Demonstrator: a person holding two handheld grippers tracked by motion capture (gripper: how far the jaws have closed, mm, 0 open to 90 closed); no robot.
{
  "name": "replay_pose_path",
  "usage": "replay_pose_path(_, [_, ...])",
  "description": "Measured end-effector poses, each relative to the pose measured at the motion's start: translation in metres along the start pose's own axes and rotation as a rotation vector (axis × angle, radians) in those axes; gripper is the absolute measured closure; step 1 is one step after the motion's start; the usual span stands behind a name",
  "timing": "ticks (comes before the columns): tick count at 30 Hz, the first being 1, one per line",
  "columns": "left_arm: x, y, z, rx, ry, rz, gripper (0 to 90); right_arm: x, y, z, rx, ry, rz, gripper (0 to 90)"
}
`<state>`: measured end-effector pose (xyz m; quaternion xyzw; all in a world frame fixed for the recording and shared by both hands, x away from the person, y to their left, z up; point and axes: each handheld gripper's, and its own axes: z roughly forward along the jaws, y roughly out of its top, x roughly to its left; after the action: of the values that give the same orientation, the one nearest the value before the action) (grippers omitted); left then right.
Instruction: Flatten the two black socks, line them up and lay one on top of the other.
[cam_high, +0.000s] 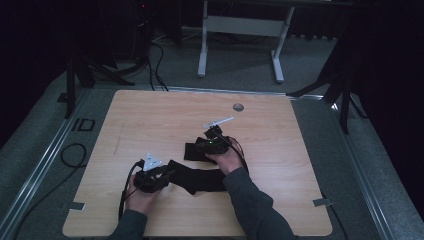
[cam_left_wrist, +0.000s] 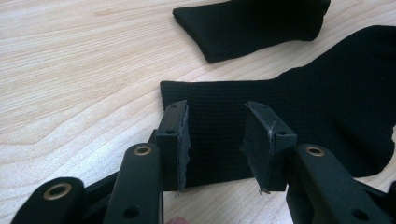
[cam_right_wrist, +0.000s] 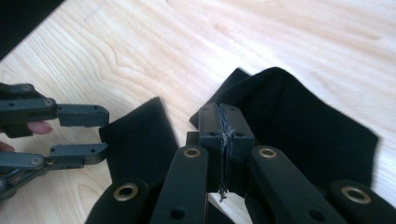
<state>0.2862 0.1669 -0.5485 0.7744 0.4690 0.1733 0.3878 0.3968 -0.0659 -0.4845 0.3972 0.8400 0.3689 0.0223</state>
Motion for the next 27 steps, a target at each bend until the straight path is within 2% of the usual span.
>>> replay_pose_path(5, [0.000, 0.000, 0.000, 0.001, 0.002, -0.002, 60.6, -0.011, -0.003, -0.019, -0.039, -0.020, 0.008, 88.5])
replay_pose_path(13, [0.000, 0.000, 0.001, 0.007, 0.004, -0.001, 60.6, -0.040, -0.014, -0.046, -0.070, -0.073, 0.063, 88.4])
replay_pose_path(17, [-0.001, 0.000, 0.002, 0.009, 0.003, 0.003, 60.6, -0.051, -0.023, -0.060, -0.089, -0.076, 0.096, 88.4])
replay_pose_path(27, [-0.002, 0.000, 0.003, 0.012, 0.004, 0.006, 60.7, -0.057, -0.049, -0.093, -0.140, -0.068, 0.116, 88.2])
